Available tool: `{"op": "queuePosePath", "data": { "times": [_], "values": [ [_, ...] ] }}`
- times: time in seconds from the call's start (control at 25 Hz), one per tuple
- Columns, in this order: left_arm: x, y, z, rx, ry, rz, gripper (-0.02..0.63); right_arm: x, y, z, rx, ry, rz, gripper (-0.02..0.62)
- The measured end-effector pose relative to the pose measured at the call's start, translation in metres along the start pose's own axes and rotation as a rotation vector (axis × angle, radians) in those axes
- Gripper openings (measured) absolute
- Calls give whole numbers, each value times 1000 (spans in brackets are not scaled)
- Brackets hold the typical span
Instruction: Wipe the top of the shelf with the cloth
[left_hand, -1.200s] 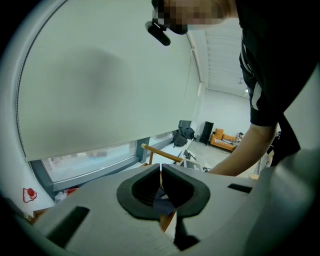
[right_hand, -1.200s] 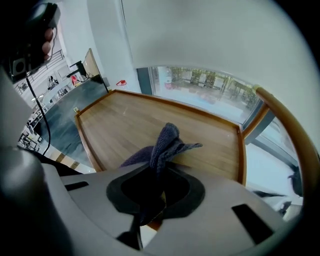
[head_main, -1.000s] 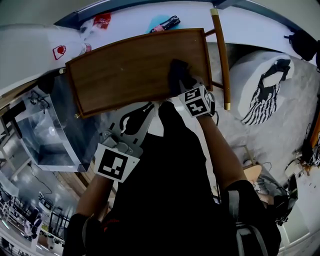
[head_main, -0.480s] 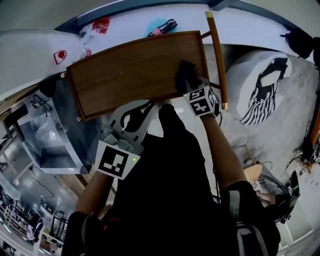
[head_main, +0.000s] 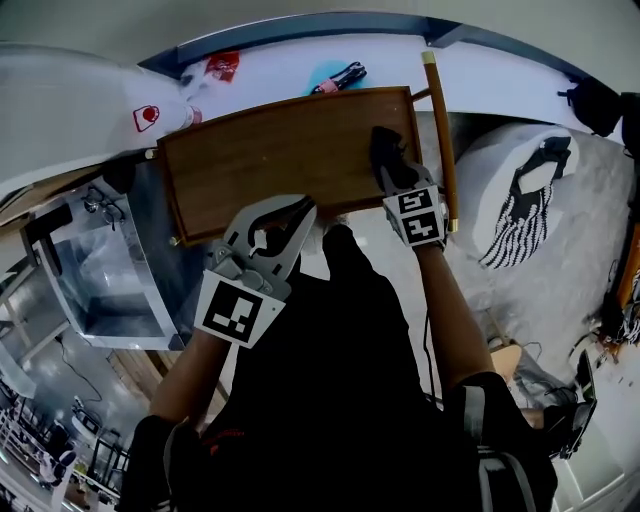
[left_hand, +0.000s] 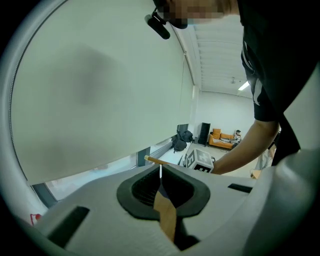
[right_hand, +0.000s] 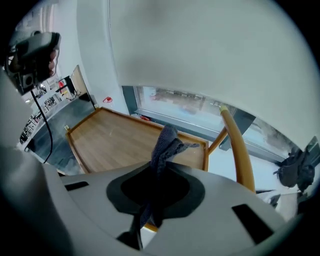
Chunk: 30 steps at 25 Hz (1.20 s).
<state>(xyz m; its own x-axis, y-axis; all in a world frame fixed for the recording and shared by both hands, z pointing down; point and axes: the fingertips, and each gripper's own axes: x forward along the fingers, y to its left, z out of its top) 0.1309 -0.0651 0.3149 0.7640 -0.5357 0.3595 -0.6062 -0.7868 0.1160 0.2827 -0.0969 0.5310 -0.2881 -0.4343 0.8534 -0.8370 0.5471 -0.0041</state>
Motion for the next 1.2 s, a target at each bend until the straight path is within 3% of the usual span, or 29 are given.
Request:
{"op": "queuePosePath", "data": {
  "times": [0.64,1.2],
  "values": [
    [-68,51,47,88,-65,145,28,-83,55,163,-13,-336,116,41],
    [-117,61,76,150,-124,222,28,-156,102,210,-48,-485,183,41]
  ]
}}
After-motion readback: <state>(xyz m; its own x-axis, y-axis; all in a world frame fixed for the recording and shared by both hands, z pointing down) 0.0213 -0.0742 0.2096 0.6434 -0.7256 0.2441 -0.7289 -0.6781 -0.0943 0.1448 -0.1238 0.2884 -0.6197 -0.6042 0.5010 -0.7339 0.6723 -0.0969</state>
